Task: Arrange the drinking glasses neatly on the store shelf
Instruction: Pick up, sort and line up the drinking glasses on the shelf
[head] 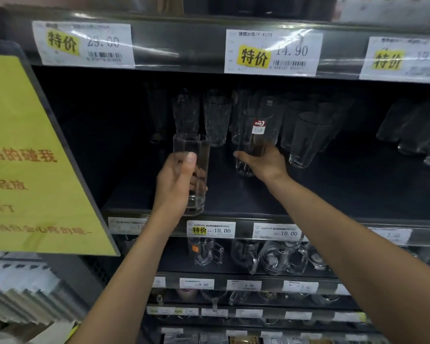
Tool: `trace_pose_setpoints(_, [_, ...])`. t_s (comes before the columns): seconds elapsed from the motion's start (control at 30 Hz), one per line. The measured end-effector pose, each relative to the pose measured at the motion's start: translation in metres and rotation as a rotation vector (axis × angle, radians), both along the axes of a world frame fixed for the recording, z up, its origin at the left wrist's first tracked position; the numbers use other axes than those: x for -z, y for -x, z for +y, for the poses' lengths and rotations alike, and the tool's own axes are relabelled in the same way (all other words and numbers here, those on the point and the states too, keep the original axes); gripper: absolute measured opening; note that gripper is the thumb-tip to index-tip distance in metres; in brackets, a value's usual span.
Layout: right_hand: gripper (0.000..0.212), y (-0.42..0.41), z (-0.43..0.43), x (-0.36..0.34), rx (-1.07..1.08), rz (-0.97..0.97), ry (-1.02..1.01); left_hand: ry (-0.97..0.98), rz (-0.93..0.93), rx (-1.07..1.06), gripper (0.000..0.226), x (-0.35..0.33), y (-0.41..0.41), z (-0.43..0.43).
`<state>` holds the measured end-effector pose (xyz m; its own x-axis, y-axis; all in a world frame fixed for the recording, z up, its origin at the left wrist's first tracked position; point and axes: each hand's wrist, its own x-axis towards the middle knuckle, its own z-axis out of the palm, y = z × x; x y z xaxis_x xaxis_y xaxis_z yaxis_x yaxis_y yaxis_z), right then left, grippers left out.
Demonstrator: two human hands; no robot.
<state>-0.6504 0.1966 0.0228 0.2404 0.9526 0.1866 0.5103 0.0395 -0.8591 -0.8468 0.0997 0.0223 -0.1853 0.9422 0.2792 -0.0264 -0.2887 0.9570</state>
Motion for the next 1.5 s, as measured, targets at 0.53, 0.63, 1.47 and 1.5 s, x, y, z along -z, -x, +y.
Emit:
trace_pose_setpoints(0.53, [0.067,0.011,0.042,0.006,0.076,0.083,0.024,0.046,-0.077,-0.044,0.069,0.003,0.004,0.007])
trace_pose_setpoints(0.63, [0.057,0.012,0.042,0.013,0.089,0.057,-0.035,0.047,-0.073,-0.05,0.067,0.002,0.004,0.006])
trace_pose_setpoints(1.47, [0.055,0.01,0.05,0.018,0.097,0.052,-0.018,0.015,-0.091,-0.067,0.068,0.002,0.0,0.005])
trace_pose_setpoints(1.5, [0.053,0.01,0.049,0.017,0.097,0.058,-0.024,0.015,-0.088,-0.067,0.07,0.002,0.0,0.005])
